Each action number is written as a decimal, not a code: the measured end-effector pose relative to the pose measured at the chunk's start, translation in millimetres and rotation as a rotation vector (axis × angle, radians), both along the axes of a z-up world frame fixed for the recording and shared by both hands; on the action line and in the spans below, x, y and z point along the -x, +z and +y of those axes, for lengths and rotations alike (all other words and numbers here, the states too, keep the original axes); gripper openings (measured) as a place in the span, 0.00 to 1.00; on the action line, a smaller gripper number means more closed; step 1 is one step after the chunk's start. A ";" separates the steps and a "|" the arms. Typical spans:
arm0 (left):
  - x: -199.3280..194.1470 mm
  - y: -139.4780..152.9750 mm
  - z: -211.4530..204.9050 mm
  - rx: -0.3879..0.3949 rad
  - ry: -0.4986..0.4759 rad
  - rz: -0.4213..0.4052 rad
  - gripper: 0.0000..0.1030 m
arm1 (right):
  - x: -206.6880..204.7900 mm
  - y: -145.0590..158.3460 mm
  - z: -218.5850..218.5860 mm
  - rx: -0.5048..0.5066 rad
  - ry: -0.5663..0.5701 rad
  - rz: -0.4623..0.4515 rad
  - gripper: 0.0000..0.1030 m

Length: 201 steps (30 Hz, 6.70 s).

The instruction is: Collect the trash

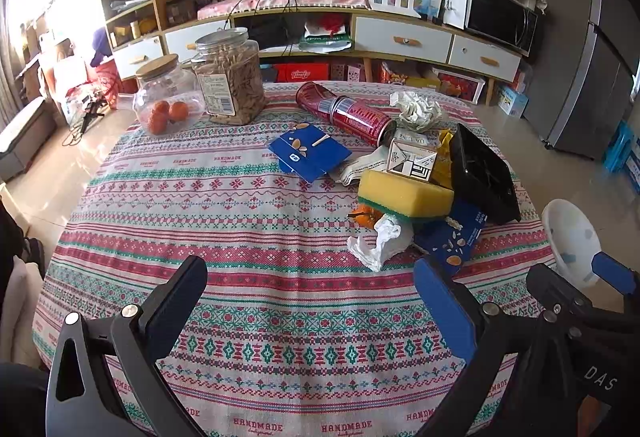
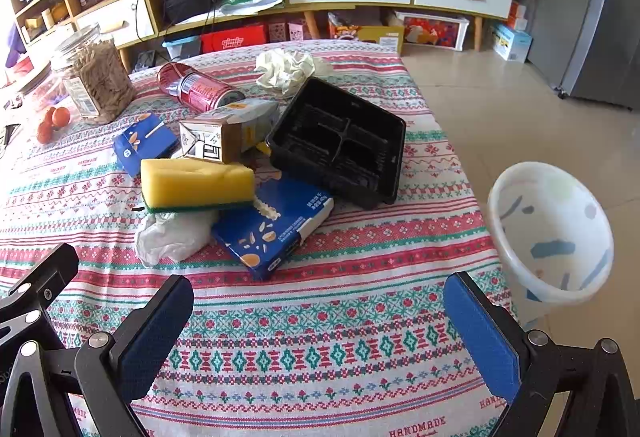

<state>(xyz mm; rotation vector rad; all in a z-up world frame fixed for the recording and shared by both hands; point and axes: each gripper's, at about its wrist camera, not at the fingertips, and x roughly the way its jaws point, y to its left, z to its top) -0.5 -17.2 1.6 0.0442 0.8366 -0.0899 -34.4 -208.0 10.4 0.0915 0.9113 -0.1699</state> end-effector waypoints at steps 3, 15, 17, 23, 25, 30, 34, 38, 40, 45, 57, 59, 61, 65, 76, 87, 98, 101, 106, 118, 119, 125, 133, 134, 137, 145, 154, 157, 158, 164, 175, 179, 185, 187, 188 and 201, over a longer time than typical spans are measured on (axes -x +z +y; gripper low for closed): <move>0.1 -0.4 0.1 0.001 -0.002 0.000 1.00 | -0.5 -0.3 0.7 0.000 0.001 0.002 1.00; 0.2 -2.5 0.4 -0.014 0.001 0.000 1.00 | -0.8 -2.3 0.3 0.002 0.004 0.008 1.00; 0.2 -2.9 1.0 -0.016 0.000 -0.001 1.00 | -0.8 -3.0 0.4 0.003 0.005 0.010 1.00; 0.1 -3.2 0.7 -0.015 -0.002 0.002 1.00 | -1.5 -3.8 1.5 0.008 0.008 0.018 1.00; -0.2 -3.3 0.3 -0.016 -0.001 0.002 1.00 | -1.6 -4.4 1.3 0.007 0.008 0.020 1.00; -0.7 -4.5 0.2 -0.018 -0.002 0.008 1.00 | -1.8 -5.2 1.3 0.000 0.011 0.026 1.00; -2.6 -4.8 1.8 -0.012 -0.009 0.018 1.00 | -4.2 -7.3 -2.3 -0.044 0.022 0.042 1.00; -15.9 -1.7 10.8 0.062 -0.026 0.074 1.00 | -16.5 -2.2 -30.5 -0.192 0.012 0.077 0.98; -22.5 1.1 11.8 0.077 -0.040 0.088 1.00 | -24.2 4.3 -53.6 -0.243 -0.036 0.082 0.98; -53.5 0.2 6.8 0.250 -0.113 0.235 1.00 | -56.4 11.5 -102.3 -0.430 -0.099 0.126 0.98; -114.9 -29.1 -16.3 0.397 -0.110 0.401 0.77 | -131.6 -46.4 -134.5 -0.541 -0.114 0.333 0.75; -119.7 -40.4 -15.6 0.429 -0.089 0.428 0.72 | -129.9 -54.9 -130.3 -0.553 -0.098 0.359 0.72; -125.3 -47.3 -16.1 0.464 -0.082 0.448 0.67 | -127.1 -59.6 -128.6 -0.591 -0.093 0.371 0.71; -131.5 -50.5 -19.5 0.467 -0.082 0.424 0.45 | -126.2 -69.6 -131.8 -0.646 -0.129 0.388 0.68; -126.5 -50.7 -15.2 0.484 -0.101 0.409 0.21 | -120.7 -79.9 -116.4 -0.715 -0.129 0.402 0.59; -108.9 -17.4 6.6 0.475 -0.105 0.318 0.16 | -123.0 -86.4 -108.1 -0.699 -0.095 0.418 0.59; -108.0 -8.2 34.0 0.451 -0.041 0.265 0.16 | -142.5 -95.2 -70.5 -0.578 -0.039 0.364 0.40; -107.3 -7.2 38.3 0.438 -0.029 0.249 0.16 | -136.8 -90.0 -67.4 -0.601 -0.029 0.337 0.28; -104.5 -3.9 45.1 0.439 -0.022 0.234 0.16 | -128.9 -63.5 -62.5 -0.600 0.040 0.253 0.03; -97.4 12.0 63.3 0.420 0.031 0.177 0.16 | -127.2 -71.3 -17.8 -0.382 0.165 0.287 0.76; -97.4 12.4 65.4 0.412 0.039 0.171 0.16 | -127.1 -75.2 -10.2 -0.357 0.182 0.300 0.76; -98.5 6.7 70.0 0.409 0.048 0.184 0.16 | -118.6 -93.1 27.9 -0.220 0.250 0.359 0.64; -92.8 17.5 69.7 0.418 0.035 0.162 0.16 | -106.7 -72.1 14.6 -0.327 0.287 0.370 0.64; -92.0 18.7 68.4 0.420 0.031 0.162 0.16 | -103.7 -69.9 9.7 -0.350 0.298 0.375 0.64; -88.8 25.7 62.6 0.418 0.018 0.147 0.16 | -97.0 -54.1 9.3 -0.440 0.370 0.360 0.64; -70.4 43.1 17.5 0.395 -0.091 0.088 0.16 | -77.7 4.6 -52.5 -0.471 0.303 0.155 0.64; -42.9 51.6 -129.9 0.343 -0.358 0.109 0.16 | -40.8 31.5 -191.7 -0.466 -0.031 0.069 0.65; -37.9 44.8 -187.7 0.335 -0.437 0.133 0.16 | -29.4 26.1 -232.7 -0.506 -0.140 0.064 0.65; -37.0 40.6 -205.6 0.340 -0.459 0.147 0.16 | -22.7 23.7 -246.0 -0.525 -0.174 0.070 0.65; -32.9 4.6 -295.3 0.279 -0.537 0.216 0.16 | -4.1 7.1 -286.6 -0.563 -0.299 0.121 0.65; -45.2 -44.8 -352.7 0.159 -0.555 0.274 0.18 | -1.8 -31.1 -318.0 -0.669 -0.395 0.219 0.66; -52.1 -57.0 -361.9 0.170 -0.561 0.314 0.27 | 1.3 -40.6 -329.4 -0.701 -0.459 0.240 0.66; -54.8 -58.0 -355.2 0.167 -0.546 0.322 0.49 | 9.4 -33.6 -335.2 -0.705 -0.499 0.206 0.69; -54.8 -53.3 -348.2 0.178 -0.541 0.320 0.49 | 11.0 -31.5 -335.6 -0.710 -0.502 0.196 0.69; -54.7 -50.0 -343.6 0.179 -0.537 0.315 0.49 | 9.9 -31.8 -336.6 -0.715 -0.504 0.189 0.69; -53.9 -4.2 -222.7 0.141 -0.410 0.235 0.48 | -12.7 3.0 -300.6 -0.621 -0.359 0.074 0.71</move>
